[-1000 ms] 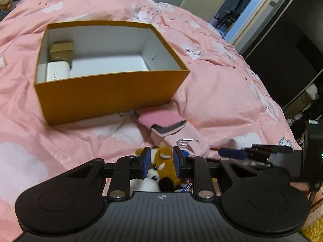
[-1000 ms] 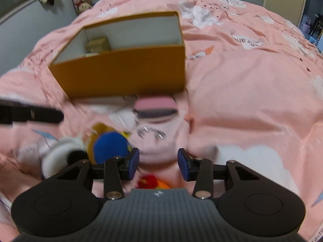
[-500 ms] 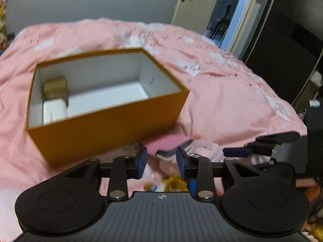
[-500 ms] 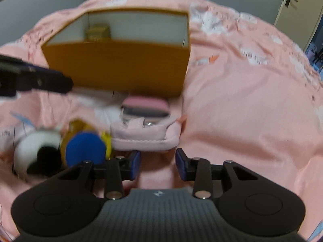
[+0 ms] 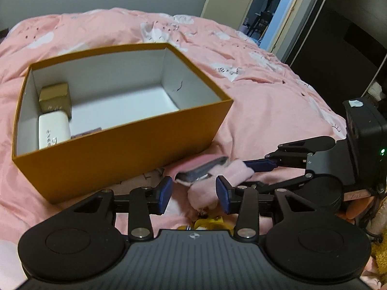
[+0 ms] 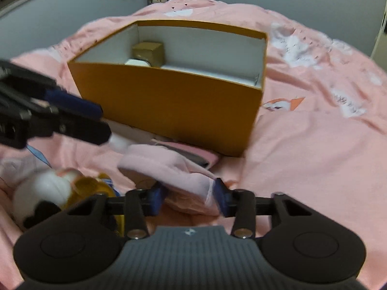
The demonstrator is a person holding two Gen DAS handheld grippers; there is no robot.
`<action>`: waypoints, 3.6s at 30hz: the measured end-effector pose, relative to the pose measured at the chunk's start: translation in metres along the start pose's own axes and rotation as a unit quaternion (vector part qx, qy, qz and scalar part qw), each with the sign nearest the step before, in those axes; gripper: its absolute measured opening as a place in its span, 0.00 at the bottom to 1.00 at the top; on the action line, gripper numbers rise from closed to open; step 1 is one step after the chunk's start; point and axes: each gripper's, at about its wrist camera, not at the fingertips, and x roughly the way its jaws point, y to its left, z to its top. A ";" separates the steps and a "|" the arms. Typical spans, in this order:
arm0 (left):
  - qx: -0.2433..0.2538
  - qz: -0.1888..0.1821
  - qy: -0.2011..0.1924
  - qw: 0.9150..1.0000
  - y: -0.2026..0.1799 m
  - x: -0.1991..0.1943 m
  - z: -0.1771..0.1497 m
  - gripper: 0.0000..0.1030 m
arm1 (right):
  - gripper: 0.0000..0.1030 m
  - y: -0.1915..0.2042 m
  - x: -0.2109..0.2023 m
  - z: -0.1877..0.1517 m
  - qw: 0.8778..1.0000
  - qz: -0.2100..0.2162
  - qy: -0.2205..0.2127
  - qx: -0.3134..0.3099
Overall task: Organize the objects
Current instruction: 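Withdraw both tools and move toward the pink pouch and pink bag, then grasp the pink bag with the right tool while the left grasps the pink pouch, then carry the pink pouch and pink bag over the orange box with both tools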
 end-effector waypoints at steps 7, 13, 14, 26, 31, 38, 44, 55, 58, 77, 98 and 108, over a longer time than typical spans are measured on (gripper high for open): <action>-0.007 -0.007 0.021 1.000 0.005 0.003 0.004 0.47 | 0.24 -0.004 -0.033 0.006 0.997 -0.005 -0.007 0.073; -0.049 -0.036 0.035 0.998 0.008 0.017 0.014 0.48 | 0.22 -0.041 -0.076 0.009 0.974 -0.012 -0.024 0.223; -0.072 -0.043 0.037 0.996 0.011 0.021 0.015 0.48 | 0.22 -0.051 -0.075 0.008 0.968 -0.022 -0.020 0.251; -0.237 -0.032 0.090 0.967 0.031 0.086 0.013 0.54 | 0.30 -0.082 -0.020 -0.005 0.948 -0.082 -0.011 0.308; -0.258 -0.021 0.108 0.960 0.039 0.107 0.004 0.54 | 0.46 -0.076 -0.037 -0.003 0.958 -0.067 -0.013 0.280; -0.281 -0.023 0.132 0.950 0.051 0.126 -0.005 0.55 | 0.48 -0.064 -0.018 0.002 0.974 -0.068 0.019 0.213; -0.287 -0.036 0.136 0.948 0.057 0.135 -0.008 0.57 | 0.44 -0.070 -0.004 0.000 0.974 -0.073 0.032 0.210; -0.256 -0.050 0.101 0.960 0.056 0.096 -0.010 0.26 | 0.28 -0.053 0.001 0.004 0.979 -0.087 0.050 0.179; -0.242 -0.055 0.086 0.965 0.056 0.080 -0.010 0.23 | 0.26 -0.047 -0.006 0.006 0.979 -0.089 0.048 0.179; -0.198 -0.102 -0.051 0.974 0.030 -0.025 0.009 0.20 | 0.22 -0.005 -0.068 0.042 0.984 -0.120 -0.007 0.128; -0.300 -0.082 -0.167 0.936 0.099 -0.041 0.079 0.19 | 0.20 0.002 -0.071 0.128 0.981 -0.102 -0.110 0.119; -0.358 -0.111 -0.115 0.920 0.121 0.028 0.094 0.19 | 0.20 -0.025 -0.034 0.145 0.976 -0.109 -0.121 0.146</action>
